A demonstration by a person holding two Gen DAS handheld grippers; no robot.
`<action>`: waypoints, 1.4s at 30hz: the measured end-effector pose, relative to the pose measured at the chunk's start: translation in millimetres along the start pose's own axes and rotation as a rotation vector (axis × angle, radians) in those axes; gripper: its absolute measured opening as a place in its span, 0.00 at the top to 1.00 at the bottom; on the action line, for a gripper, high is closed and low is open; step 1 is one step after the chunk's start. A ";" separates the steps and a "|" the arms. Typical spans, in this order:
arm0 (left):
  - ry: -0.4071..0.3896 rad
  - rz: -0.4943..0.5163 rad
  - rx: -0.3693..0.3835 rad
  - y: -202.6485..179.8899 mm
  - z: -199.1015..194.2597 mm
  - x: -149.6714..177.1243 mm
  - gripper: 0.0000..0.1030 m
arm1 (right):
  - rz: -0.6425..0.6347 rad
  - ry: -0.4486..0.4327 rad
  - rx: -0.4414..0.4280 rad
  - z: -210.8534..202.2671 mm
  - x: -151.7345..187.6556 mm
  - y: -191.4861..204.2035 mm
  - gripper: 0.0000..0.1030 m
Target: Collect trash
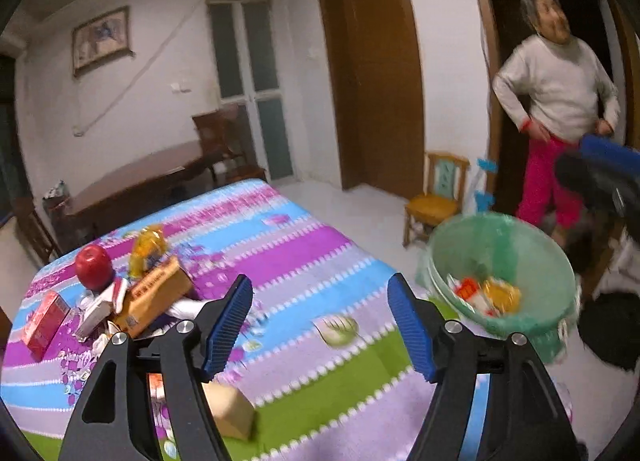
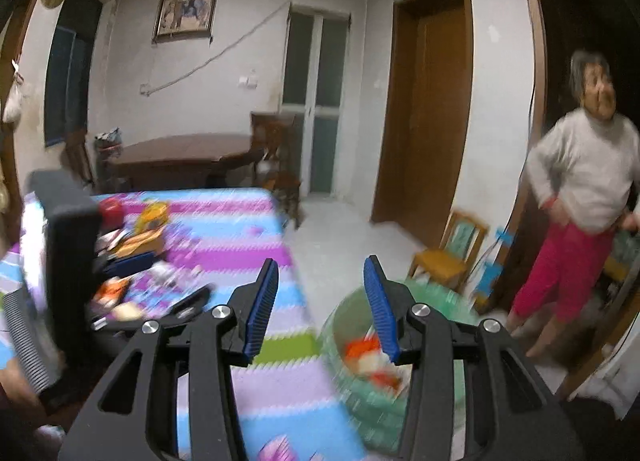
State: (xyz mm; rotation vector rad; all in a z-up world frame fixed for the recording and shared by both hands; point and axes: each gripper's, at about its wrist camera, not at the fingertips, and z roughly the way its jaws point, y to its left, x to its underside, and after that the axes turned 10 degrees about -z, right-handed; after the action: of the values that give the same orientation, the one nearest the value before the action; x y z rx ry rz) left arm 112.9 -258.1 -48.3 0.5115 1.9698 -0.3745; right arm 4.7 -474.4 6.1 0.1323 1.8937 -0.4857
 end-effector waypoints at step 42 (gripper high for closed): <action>0.186 0.018 0.142 -94.0 -1.3 -0.8 0.24 | 0.119 0.284 0.337 -72.2 -115.2 -97.6 0.22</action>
State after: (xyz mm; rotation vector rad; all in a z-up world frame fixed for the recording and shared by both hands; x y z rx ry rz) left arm 64.5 -338.6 -43.5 0.6753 2.1255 -0.4720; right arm -46.5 -518.7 159.1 0.5583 2.0498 -0.7324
